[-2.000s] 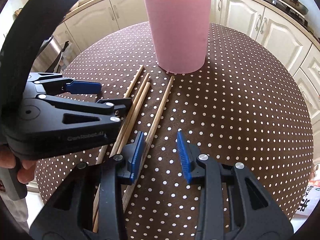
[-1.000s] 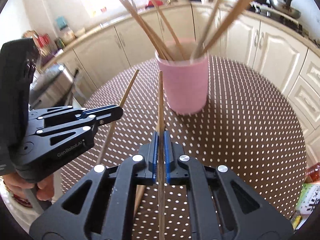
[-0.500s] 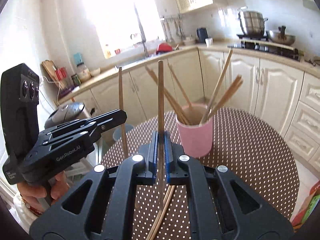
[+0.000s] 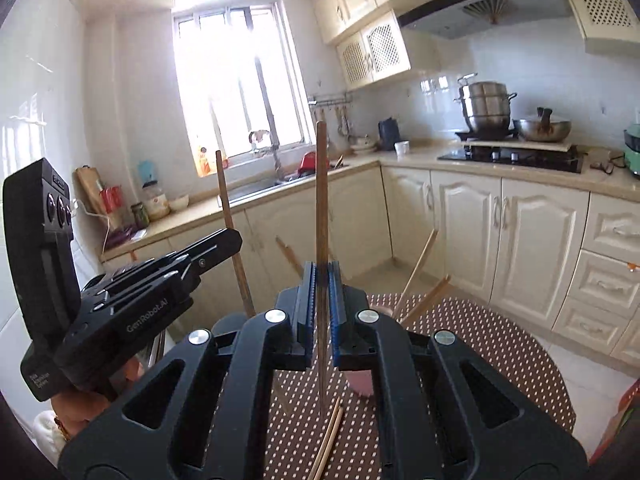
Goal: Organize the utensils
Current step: 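Lift both held chopsticks upright over the pink cup, then open the left tool over the cup while the right tool releases its chopstick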
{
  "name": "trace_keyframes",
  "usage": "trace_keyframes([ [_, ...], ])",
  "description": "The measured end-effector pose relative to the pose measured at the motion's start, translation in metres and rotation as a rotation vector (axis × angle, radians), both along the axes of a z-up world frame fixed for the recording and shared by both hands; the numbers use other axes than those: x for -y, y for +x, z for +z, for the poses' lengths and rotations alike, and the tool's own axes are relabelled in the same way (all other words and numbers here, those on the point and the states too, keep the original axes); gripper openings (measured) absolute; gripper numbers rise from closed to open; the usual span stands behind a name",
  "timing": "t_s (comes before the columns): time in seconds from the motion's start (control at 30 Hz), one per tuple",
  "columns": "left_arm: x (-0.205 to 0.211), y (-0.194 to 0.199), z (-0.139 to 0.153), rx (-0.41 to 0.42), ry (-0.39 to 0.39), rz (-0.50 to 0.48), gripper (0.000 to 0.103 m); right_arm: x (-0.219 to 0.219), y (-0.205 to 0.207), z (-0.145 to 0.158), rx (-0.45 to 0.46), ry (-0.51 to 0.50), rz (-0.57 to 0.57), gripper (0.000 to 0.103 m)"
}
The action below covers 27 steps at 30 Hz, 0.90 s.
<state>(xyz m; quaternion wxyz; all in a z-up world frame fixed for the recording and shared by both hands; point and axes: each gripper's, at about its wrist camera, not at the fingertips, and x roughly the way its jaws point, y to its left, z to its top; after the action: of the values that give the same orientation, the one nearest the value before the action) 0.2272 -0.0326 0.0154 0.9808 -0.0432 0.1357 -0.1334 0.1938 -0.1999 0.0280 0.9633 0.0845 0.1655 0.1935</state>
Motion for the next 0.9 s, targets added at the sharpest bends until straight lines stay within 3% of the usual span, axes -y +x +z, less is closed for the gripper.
trace_keyframes([
  [0.33,-0.002,0.05,0.015,0.036,-0.135,0.092,0.005,0.005,0.02,0.015,0.111,-0.007,-0.098,0.006],
  [0.57,0.006,0.065,0.006,0.07,-0.131,0.112,0.005,0.01,0.032,0.016,0.144,0.001,-0.127,0.006],
  [0.9,0.019,0.077,-0.017,0.051,-0.063,0.096,0.006,0.005,0.045,0.005,0.129,-0.027,-0.131,0.006],
])
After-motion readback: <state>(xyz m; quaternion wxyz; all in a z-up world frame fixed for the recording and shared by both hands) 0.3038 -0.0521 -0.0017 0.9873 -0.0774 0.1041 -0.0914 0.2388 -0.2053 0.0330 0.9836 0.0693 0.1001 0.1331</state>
